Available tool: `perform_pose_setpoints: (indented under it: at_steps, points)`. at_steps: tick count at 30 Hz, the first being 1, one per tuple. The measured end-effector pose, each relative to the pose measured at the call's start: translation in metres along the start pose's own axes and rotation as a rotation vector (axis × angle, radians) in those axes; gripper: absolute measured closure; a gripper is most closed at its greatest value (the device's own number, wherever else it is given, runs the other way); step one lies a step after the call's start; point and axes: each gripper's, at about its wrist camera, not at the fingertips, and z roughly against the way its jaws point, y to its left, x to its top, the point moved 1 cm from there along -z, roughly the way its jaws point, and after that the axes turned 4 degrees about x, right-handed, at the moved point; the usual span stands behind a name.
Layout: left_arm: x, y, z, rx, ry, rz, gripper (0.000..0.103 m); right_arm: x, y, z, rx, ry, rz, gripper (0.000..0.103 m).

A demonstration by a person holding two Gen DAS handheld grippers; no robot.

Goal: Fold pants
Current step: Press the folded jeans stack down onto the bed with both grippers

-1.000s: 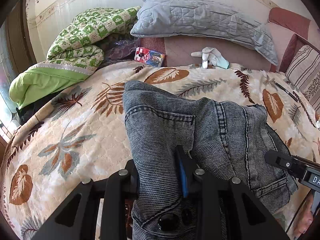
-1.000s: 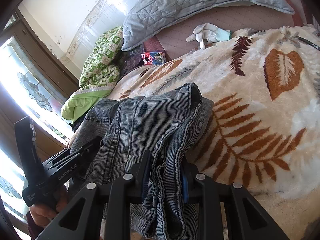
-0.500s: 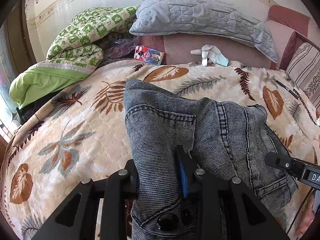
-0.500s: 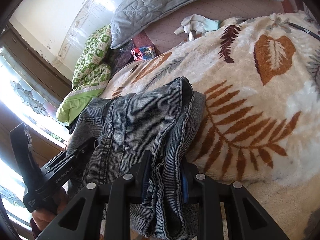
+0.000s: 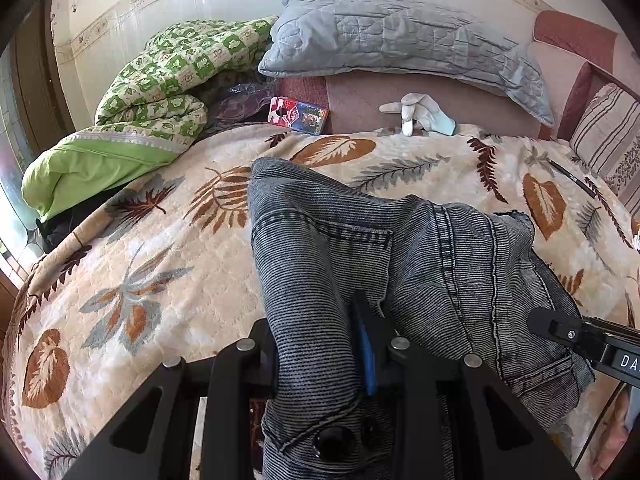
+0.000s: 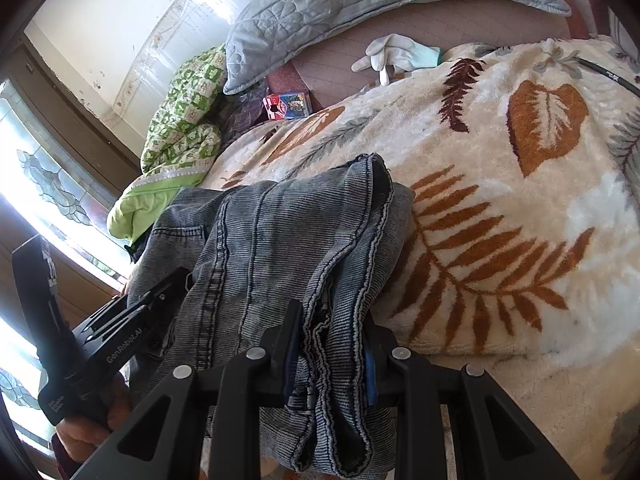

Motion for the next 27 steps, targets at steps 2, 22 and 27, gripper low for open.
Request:
perform_pose_setpoints:
  at_steps: [2, 22, 27]
  points:
    - [0.0000, -0.0003, 0.0007, 0.001, -0.002, -0.001, 0.072, 0.0002, -0.0004, 0.0001, 0.001, 0.001, -0.001, 0.075]
    - [-0.0006, -0.0003, 0.0005, 0.001, -0.005, -0.004, 0.073, -0.0003, -0.0002, -0.0001, 0.002, -0.001, 0.003, 0.075]
    - [-0.0005, 0.0003, 0.0011, 0.001, -0.006, -0.005, 0.072, -0.0005, 0.0007, 0.0005, 0.003, -0.002, 0.002, 0.075]
